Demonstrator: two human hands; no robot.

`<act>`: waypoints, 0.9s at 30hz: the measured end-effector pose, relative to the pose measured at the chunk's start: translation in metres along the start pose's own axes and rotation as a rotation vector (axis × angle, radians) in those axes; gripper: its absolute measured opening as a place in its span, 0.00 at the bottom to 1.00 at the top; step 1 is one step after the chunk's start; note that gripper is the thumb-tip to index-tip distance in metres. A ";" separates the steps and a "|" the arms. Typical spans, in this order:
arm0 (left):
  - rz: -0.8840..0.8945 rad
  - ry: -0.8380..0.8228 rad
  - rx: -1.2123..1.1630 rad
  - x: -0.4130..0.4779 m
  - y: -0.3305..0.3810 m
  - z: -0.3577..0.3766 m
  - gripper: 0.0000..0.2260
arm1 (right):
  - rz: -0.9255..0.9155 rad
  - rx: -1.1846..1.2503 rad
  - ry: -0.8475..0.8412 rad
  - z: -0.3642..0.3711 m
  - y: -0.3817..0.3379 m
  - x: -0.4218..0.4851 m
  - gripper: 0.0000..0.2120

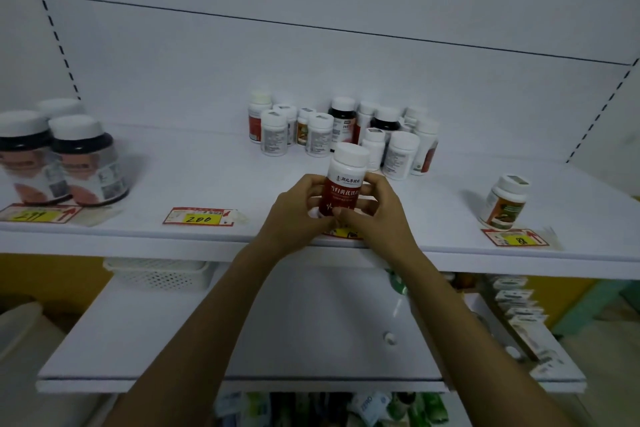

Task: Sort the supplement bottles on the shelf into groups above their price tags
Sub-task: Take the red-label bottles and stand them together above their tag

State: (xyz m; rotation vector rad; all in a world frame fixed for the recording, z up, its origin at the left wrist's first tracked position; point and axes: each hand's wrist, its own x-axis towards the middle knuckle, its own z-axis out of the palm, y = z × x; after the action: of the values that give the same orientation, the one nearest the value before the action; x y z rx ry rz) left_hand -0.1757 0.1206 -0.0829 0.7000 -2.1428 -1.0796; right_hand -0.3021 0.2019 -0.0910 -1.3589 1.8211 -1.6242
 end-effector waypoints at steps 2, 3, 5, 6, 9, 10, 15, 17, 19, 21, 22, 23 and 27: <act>0.001 -0.012 0.007 0.000 -0.001 -0.001 0.26 | 0.000 -0.006 0.010 0.001 0.002 0.000 0.30; 0.001 -0.014 0.011 0.000 -0.001 -0.001 0.26 | 0.000 -0.008 0.010 0.002 0.003 -0.001 0.30; 0.005 -0.018 0.018 0.000 -0.002 -0.001 0.27 | -0.004 -0.004 0.000 0.001 0.004 0.000 0.30; 0.005 -0.021 0.024 0.000 -0.002 -0.001 0.27 | -0.003 0.000 -0.008 0.001 0.005 0.000 0.30; 0.001 -0.015 0.026 0.000 -0.002 0.000 0.27 | 0.010 -0.003 -0.027 0.000 0.007 0.001 0.29; -0.002 -0.009 0.019 0.001 -0.002 -0.001 0.27 | 0.015 -0.009 -0.030 0.001 0.005 0.001 0.28; -0.035 -0.001 -0.098 0.002 0.005 -0.009 0.25 | 0.061 0.018 -0.047 -0.001 -0.019 0.005 0.23; -0.047 0.031 -0.145 -0.001 0.008 -0.019 0.24 | 0.067 0.010 -0.067 0.003 -0.032 0.010 0.20; -0.032 0.078 -0.107 -0.007 0.007 -0.036 0.25 | 0.114 0.065 -0.126 0.016 -0.043 0.015 0.19; -0.022 0.120 -0.008 -0.018 0.000 -0.057 0.26 | 0.170 0.130 -0.209 0.036 -0.052 0.019 0.20; -0.028 0.142 0.041 -0.024 -0.005 -0.068 0.26 | 0.176 0.147 -0.243 0.049 -0.055 0.020 0.20; -0.044 0.164 0.076 -0.032 -0.010 -0.081 0.27 | 0.171 0.157 -0.276 0.064 -0.058 0.021 0.19; -0.095 0.234 0.110 -0.053 -0.026 -0.120 0.29 | 0.161 0.218 -0.347 0.113 -0.065 0.021 0.21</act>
State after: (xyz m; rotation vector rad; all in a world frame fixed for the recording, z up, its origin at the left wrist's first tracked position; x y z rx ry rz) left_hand -0.0486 0.0841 -0.0650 0.9401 -1.9947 -0.8842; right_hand -0.1980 0.1279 -0.0578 -1.2686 1.4656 -1.3596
